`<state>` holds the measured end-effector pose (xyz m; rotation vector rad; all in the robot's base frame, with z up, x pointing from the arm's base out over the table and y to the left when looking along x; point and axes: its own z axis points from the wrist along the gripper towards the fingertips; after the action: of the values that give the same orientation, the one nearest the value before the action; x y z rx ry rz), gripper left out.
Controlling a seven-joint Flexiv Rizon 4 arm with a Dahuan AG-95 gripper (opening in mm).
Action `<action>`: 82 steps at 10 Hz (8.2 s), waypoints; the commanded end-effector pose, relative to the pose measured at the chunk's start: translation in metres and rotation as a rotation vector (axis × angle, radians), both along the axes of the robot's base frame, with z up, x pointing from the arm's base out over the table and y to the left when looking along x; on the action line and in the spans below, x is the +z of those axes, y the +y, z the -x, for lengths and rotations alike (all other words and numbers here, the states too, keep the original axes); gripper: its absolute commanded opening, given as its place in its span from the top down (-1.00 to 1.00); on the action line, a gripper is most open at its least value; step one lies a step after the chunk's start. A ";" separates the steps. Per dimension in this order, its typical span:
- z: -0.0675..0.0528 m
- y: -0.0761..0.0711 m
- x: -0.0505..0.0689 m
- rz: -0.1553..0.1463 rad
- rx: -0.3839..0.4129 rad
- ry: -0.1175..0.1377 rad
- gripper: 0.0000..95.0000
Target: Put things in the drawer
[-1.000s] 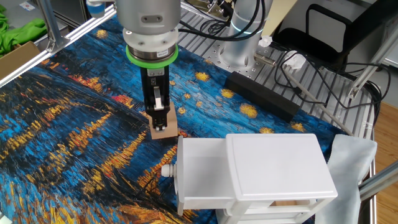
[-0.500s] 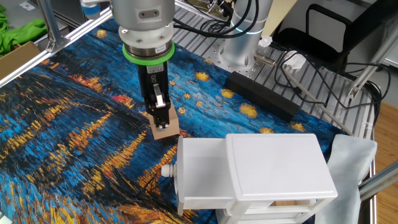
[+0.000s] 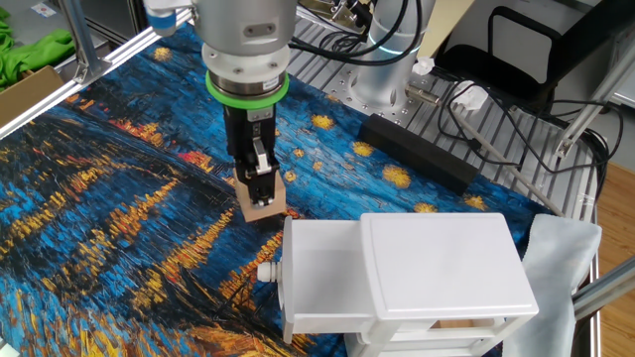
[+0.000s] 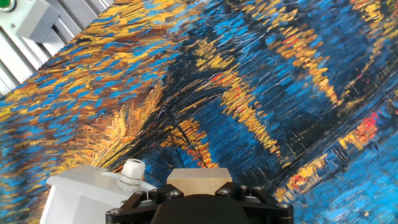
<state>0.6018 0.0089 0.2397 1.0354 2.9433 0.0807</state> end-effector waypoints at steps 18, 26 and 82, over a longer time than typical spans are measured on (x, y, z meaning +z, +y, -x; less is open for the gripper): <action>0.032 0.111 0.015 -0.040 -0.253 0.012 1.00; 0.031 0.111 0.012 -0.041 -0.272 -0.001 1.00; -0.021 0.129 -0.079 0.033 -0.272 -0.002 0.20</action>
<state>0.6231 0.1381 0.1607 1.4152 2.7591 0.0278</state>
